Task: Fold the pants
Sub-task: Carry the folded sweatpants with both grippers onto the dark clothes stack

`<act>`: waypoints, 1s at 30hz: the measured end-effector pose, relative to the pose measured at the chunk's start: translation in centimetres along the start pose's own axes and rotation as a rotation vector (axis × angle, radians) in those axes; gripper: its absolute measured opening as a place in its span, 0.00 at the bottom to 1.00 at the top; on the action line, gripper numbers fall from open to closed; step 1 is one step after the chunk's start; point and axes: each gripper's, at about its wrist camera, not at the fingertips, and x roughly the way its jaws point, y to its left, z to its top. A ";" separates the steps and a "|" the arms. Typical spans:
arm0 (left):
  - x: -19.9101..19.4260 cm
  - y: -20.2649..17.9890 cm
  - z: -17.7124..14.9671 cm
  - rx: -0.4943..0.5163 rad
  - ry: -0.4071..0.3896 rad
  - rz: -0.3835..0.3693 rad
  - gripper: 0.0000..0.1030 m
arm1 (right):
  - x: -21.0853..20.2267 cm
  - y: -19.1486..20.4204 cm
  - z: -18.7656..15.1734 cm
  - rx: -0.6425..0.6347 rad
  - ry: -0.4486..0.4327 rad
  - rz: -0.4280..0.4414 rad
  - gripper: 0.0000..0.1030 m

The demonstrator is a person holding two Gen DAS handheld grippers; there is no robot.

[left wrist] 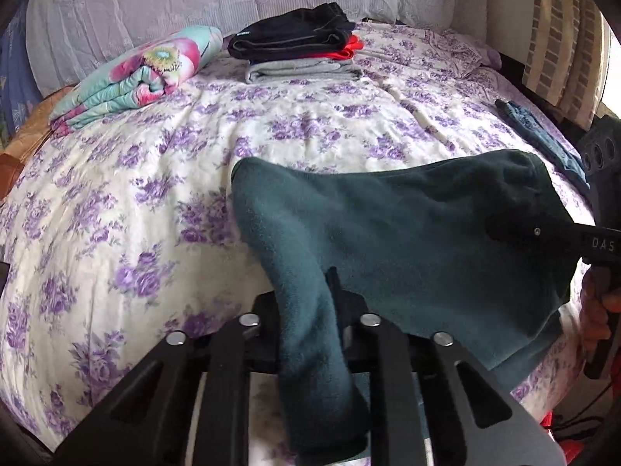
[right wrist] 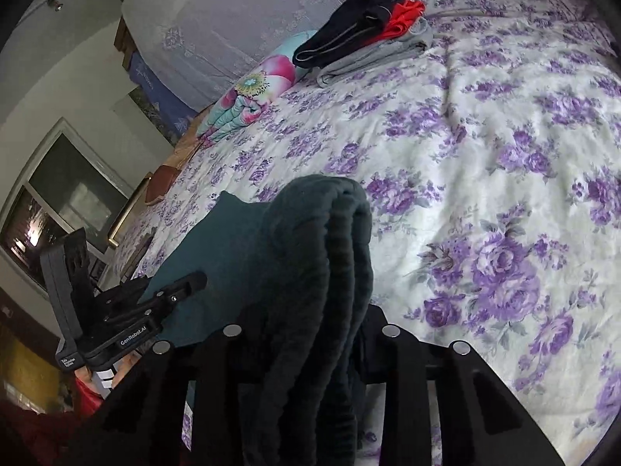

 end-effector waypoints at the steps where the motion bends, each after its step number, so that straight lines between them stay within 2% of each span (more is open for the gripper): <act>1: -0.4 -0.1 0.5 0.005 -0.014 0.006 0.11 | -0.5 0.5 0.6 -0.012 -0.017 0.010 0.27; 8: -3.1 -1.0 6.9 0.103 -0.176 0.116 0.10 | -2.8 2.2 7.8 -0.088 -0.134 -0.003 0.26; 13: -2.3 -0.2 13.5 0.118 -0.243 0.161 0.10 | -2.2 1.5 14.4 -0.110 -0.199 -0.023 0.26; 21: 3.9 2.1 23.2 0.120 -0.278 0.245 0.10 | 2.6 -1.8 24.3 -0.134 -0.263 -0.065 0.26; 27: 10.5 4.1 28.1 0.110 -0.266 0.267 0.11 | 8.0 -5.8 29.1 -0.068 -0.288 -0.081 0.25; 30: 14.6 5.1 29.6 0.097 -0.234 0.250 0.11 | 11.6 -8.3 30.3 -0.045 -0.276 -0.135 0.25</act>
